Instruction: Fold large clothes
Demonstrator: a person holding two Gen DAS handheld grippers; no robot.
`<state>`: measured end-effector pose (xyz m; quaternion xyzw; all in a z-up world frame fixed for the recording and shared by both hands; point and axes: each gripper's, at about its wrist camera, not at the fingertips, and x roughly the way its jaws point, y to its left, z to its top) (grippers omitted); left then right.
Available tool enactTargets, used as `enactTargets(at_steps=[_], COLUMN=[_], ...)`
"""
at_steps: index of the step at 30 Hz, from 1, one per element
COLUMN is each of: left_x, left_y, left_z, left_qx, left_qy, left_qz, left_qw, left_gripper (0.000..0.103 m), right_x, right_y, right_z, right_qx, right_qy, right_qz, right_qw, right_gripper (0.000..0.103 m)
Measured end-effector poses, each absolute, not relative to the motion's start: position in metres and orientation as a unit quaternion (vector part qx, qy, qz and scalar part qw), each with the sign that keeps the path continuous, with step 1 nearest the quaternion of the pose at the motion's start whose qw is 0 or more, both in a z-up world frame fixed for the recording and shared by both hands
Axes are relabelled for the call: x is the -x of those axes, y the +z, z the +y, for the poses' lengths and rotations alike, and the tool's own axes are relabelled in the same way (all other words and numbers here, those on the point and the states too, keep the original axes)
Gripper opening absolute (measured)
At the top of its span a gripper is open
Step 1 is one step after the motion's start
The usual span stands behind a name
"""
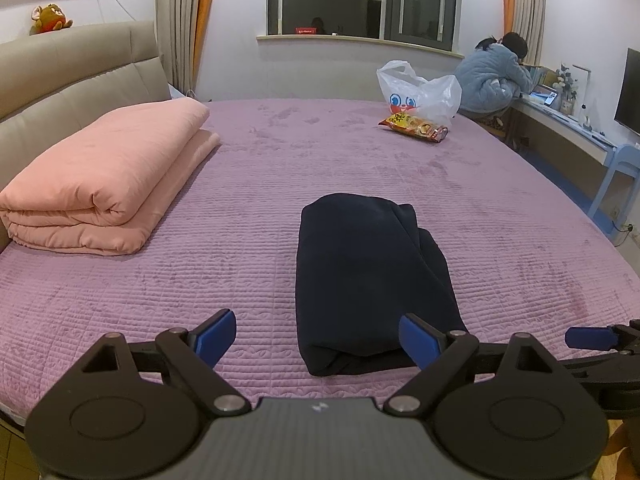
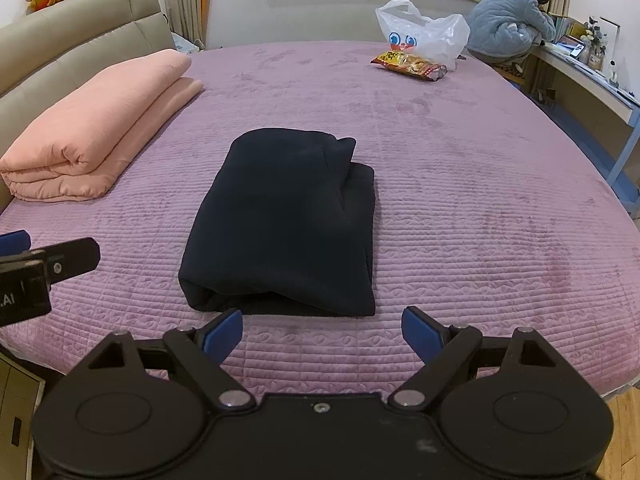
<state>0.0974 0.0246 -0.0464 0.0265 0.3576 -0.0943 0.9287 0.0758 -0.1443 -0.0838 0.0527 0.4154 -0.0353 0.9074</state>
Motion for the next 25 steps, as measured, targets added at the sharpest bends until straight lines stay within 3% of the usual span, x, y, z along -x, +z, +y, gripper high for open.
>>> enactTargets(at_steps=[25], left_x=[-0.115], left_y=[-0.060], left_z=[0.042], left_qx=[-0.007], left_qy=[-0.104], left_qz=[0.365], left_qw=[0.925], left_gripper=[0.087], right_x=[-0.085], right_y=[-0.099], right_z=[-0.151], right_qx=[-0.051], right_qy=[-0.027], right_qz=[0.431], right_qw=[0.900], right_gripper=[0.102])
